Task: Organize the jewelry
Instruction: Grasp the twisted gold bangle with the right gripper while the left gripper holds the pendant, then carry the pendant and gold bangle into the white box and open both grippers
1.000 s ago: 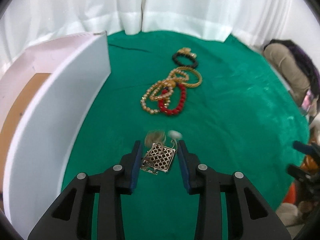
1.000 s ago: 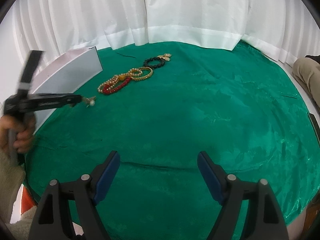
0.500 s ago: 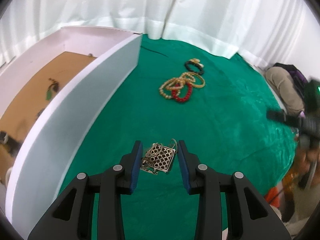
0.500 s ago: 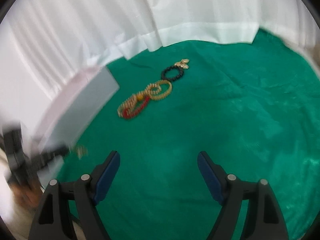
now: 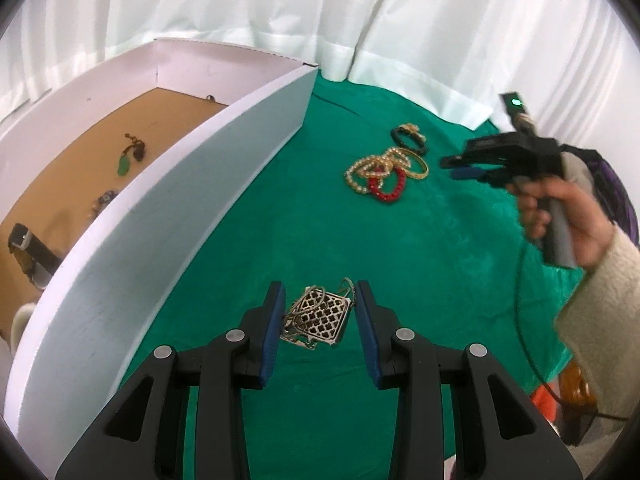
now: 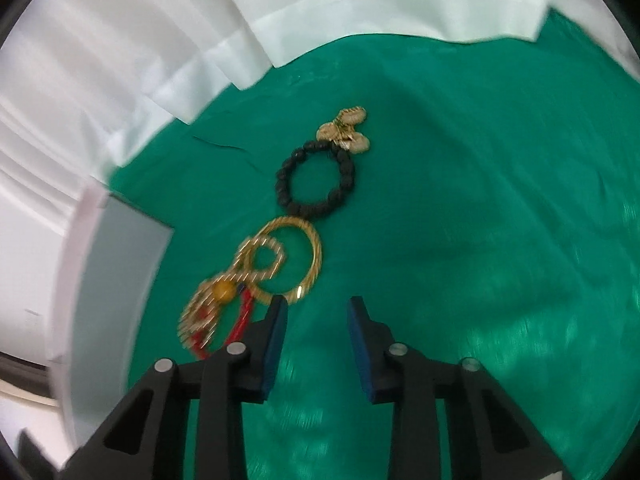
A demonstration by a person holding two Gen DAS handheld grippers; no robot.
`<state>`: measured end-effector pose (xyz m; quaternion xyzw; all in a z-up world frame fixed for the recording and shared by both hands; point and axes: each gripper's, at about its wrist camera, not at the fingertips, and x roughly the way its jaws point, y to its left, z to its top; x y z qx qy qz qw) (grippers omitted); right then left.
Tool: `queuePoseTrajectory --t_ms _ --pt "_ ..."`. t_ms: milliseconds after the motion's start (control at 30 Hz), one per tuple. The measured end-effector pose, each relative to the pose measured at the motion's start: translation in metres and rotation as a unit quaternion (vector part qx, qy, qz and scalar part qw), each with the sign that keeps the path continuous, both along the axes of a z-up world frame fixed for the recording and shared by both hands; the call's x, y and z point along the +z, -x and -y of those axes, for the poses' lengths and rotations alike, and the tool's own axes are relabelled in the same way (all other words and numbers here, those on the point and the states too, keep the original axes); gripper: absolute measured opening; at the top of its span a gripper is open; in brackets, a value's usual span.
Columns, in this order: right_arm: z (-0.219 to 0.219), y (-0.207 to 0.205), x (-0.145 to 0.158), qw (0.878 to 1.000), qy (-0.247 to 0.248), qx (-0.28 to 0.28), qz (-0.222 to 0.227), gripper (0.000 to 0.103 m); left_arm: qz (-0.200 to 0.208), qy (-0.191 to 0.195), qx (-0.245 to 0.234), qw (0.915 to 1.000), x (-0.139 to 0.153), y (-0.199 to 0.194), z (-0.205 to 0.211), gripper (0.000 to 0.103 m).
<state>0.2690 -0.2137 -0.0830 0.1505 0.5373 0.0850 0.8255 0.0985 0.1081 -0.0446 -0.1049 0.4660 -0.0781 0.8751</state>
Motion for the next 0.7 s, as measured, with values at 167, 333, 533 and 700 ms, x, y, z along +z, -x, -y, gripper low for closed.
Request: queuePoseTrajectory --t_ms 167,333,533,700 --pt "-0.026 -0.028 -0.016 0.998 0.065 0.012 0.002 0.016 0.000 -0.005 0.004 1.0000 0.002 0.002 0.002 0.035" --pt "-0.029 -0.024 -0.009 0.995 0.093 0.014 0.022 0.006 0.001 -0.014 0.010 0.9998 0.006 0.006 0.003 0.035" --pt "-0.001 0.018 0.037 0.993 0.085 0.005 0.078 0.006 0.000 -0.011 0.012 0.9999 0.009 0.009 0.004 0.035" --pt "0.019 0.052 0.062 0.985 0.127 -0.001 0.120 0.006 0.001 -0.008 0.004 1.0000 0.012 0.012 0.012 0.035"
